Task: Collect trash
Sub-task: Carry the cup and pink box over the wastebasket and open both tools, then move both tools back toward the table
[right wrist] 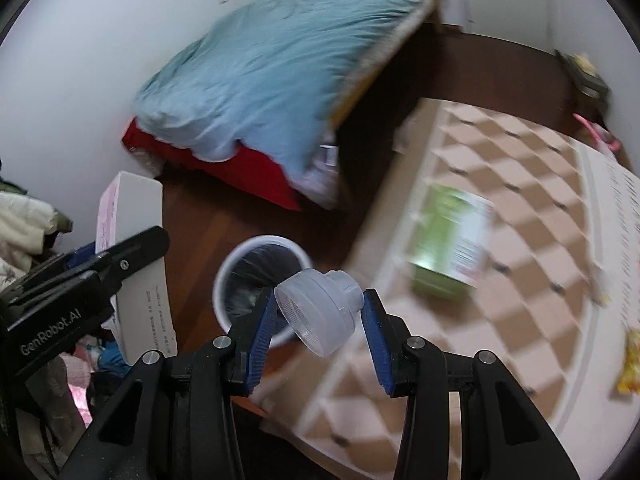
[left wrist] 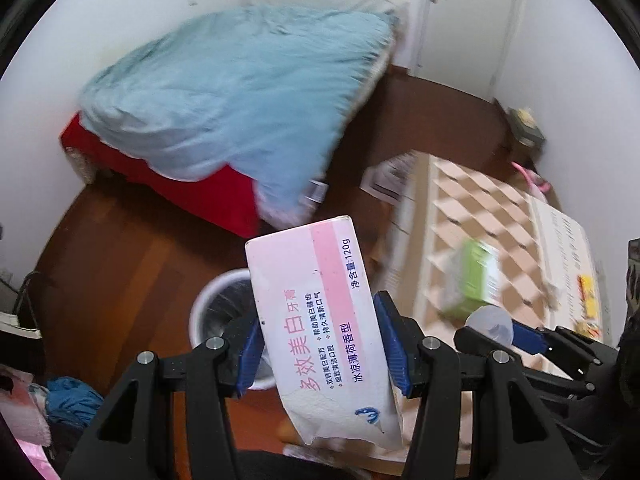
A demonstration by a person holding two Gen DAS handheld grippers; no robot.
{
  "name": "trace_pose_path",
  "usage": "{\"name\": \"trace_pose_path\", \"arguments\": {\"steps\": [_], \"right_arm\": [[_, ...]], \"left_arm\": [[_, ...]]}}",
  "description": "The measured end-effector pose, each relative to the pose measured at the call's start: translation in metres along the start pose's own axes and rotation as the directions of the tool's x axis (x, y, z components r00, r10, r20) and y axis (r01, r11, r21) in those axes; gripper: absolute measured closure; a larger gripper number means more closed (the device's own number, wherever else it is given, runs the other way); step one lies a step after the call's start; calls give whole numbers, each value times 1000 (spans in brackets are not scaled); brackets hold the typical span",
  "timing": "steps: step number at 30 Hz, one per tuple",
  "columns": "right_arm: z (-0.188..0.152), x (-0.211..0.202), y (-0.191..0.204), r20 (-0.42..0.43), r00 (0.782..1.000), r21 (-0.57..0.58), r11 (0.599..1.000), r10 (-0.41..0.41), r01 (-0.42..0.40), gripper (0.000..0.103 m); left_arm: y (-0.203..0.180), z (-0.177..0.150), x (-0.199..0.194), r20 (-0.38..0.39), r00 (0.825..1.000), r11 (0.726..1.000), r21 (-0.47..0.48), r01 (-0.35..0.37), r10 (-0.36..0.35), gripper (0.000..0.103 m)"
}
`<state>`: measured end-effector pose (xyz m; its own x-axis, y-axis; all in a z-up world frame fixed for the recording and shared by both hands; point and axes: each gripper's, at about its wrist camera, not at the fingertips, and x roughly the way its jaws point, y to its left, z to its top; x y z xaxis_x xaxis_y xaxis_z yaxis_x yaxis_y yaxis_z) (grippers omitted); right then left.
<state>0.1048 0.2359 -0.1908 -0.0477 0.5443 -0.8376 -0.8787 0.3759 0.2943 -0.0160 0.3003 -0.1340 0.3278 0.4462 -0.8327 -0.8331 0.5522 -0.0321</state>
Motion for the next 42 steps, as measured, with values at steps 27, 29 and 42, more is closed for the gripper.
{"name": "trace_pose_path", "arguments": {"steps": [27,29,42], "right_arm": [[-2,285,77,-367,930,-50,999,-8,-11,44],[0,286,77,-356,934,-44,999,-2,-15,22],[-7,255,92,-318,942,-133,989,-106,66,1]], "left_arm": [[194,-54,223,-398,916,957,-283,-65,-55,5],[200,-56,217,-400,916,957,-273,-97,-21,5],[200,-69,161,-307,934,948,-198,-249,181,4]]}}
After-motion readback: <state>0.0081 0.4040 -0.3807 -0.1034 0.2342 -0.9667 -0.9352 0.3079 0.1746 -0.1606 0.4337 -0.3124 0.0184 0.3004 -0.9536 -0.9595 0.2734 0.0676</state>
